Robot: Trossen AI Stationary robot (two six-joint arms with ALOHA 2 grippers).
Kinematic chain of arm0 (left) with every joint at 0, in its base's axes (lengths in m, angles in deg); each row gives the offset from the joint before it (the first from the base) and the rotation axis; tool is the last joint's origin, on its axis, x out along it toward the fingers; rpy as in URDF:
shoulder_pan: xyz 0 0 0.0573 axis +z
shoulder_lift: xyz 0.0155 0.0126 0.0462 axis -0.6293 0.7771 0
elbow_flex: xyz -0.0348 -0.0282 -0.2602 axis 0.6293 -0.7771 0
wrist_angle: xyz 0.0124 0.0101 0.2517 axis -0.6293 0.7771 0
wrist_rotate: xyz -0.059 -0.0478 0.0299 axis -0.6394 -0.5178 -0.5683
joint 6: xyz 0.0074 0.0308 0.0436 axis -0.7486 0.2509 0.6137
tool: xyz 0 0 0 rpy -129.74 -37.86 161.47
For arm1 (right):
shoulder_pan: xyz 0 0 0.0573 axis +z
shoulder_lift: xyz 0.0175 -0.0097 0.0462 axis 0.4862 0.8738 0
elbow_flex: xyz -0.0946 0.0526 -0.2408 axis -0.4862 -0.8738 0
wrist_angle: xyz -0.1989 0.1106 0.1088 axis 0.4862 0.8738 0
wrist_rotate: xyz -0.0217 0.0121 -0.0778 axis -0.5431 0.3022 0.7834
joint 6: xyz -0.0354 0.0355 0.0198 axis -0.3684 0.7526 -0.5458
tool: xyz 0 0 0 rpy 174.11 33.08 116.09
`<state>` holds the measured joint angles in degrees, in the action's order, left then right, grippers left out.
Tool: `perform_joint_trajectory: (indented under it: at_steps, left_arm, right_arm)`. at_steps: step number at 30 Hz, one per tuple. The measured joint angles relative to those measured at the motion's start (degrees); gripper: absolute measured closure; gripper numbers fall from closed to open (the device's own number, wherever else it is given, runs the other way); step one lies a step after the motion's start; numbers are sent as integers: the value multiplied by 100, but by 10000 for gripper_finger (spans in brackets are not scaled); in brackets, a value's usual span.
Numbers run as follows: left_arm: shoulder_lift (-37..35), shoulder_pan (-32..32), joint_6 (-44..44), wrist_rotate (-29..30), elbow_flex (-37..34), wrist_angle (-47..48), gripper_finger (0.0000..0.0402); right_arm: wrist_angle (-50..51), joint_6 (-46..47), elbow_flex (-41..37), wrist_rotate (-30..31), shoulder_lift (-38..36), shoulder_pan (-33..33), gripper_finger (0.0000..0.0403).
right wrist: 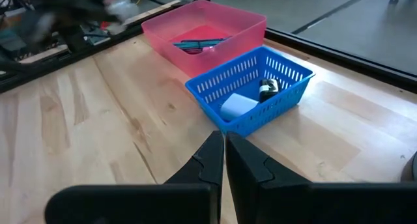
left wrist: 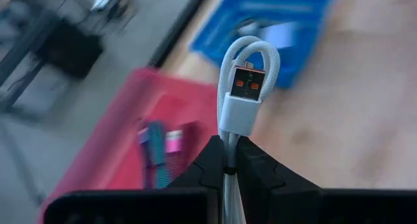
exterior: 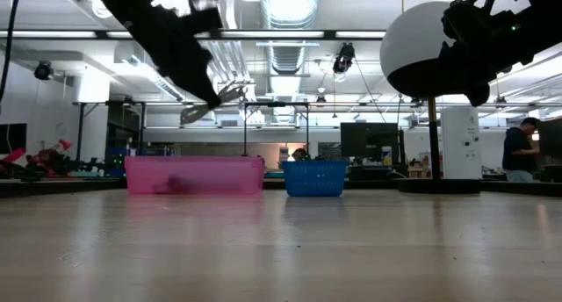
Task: Pick and place items into bin
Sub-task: Put the white charger cable into the pink bin, then return to Home Position
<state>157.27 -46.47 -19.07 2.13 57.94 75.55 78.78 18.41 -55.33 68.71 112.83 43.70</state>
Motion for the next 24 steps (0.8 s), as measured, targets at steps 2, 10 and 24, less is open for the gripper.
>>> perform_joint_trajectory:
  at_steps: [2,10,24]
  left_arm:
    - [12,475,105,0,-19,10,395]
    - [151,2032,151,-269,-35,290,393]
    - [81,2541,1435,-1526,76,-168,212]
  right_arm:
    - [-4,113,0,0,0,0,394]
    - [-11,548,0,-2,0,0,394]
    - [4,668,0,-2,0,0,394]
